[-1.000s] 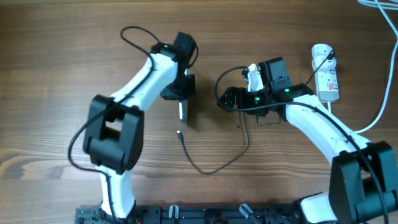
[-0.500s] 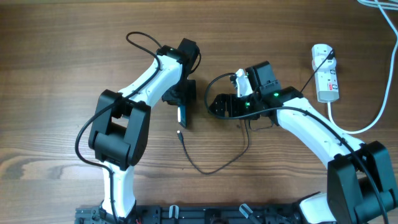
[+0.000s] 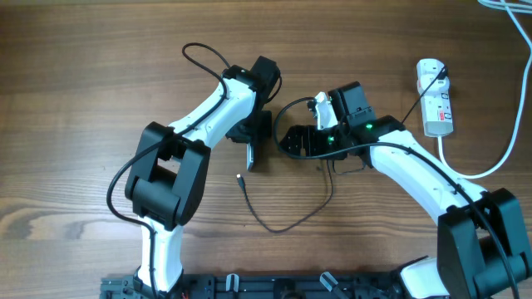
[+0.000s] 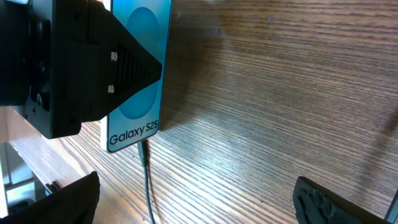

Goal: Plug charger to phone and switch on socket

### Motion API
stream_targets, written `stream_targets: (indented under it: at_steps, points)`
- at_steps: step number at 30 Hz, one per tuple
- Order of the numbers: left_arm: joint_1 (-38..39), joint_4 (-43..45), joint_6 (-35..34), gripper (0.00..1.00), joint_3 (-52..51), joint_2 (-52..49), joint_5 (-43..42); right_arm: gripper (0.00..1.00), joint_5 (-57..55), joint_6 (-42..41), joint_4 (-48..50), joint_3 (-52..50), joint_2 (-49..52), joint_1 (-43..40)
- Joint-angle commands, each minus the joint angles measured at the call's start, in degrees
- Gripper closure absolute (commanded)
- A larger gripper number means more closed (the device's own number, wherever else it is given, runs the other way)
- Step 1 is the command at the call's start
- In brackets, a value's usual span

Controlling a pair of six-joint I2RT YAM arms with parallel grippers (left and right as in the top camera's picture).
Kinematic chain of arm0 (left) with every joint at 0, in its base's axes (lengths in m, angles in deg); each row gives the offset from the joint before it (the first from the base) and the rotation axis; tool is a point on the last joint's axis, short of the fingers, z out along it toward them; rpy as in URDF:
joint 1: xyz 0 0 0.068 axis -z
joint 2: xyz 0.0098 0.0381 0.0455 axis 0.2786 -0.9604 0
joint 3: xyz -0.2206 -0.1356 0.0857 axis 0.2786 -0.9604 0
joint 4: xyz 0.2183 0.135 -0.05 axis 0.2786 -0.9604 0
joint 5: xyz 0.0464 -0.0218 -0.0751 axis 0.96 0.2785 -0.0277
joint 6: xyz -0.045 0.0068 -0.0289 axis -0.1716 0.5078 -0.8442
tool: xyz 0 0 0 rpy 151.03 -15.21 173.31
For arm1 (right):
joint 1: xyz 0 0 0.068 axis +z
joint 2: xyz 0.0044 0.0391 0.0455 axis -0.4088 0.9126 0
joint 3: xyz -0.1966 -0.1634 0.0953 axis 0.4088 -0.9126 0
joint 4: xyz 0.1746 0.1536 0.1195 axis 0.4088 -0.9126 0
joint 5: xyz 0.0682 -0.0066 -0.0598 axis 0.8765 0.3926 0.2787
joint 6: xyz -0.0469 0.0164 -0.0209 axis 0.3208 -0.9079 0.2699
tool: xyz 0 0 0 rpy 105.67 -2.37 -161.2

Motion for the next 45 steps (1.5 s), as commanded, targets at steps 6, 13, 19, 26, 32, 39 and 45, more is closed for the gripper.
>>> stream_targets:
  at_steps: [6,13,19,26,32,39,45]
  points:
    - [0.0,-0.8,-0.4,0.96,-0.7,-1.1,1.0,0.0,-0.7,1.2,-0.3,-0.6,0.2,0.2]
    - [-10.1,1.2,-1.2,0.96,-0.5,12.4,-11.0,0.41,0.3,10.3,-14.3,11.8,-0.8,0.9]
    - [-34.4,2.2,10.0,0.96,-0.6,18.2,-56.1,0.95,-16.2,9.9,-12.5,12.0,-0.1,15.3]
    - [-41.2,-7.0,21.2,0.96,-0.7,18.2,-58.2,0.0,-22.4,1.2,-9.2,11.9,2.3,20.4]
    - [-41.1,-7.7,21.4,0.96,-0.7,18.2,-58.2,0.0,-22.4,-0.7,-8.4,11.9,2.3,20.4]
    - [-39.4,-13.4,27.8,0.96,-0.7,18.2,-58.2,0.01,-22.4,-0.7,-8.3,11.9,2.3,20.4]
    - [-39.0,-4.4,30.4,0.96,-8.0,18.2,-62.3,0.01,-22.4,-0.7,-8.3,11.9,2.3,20.4]
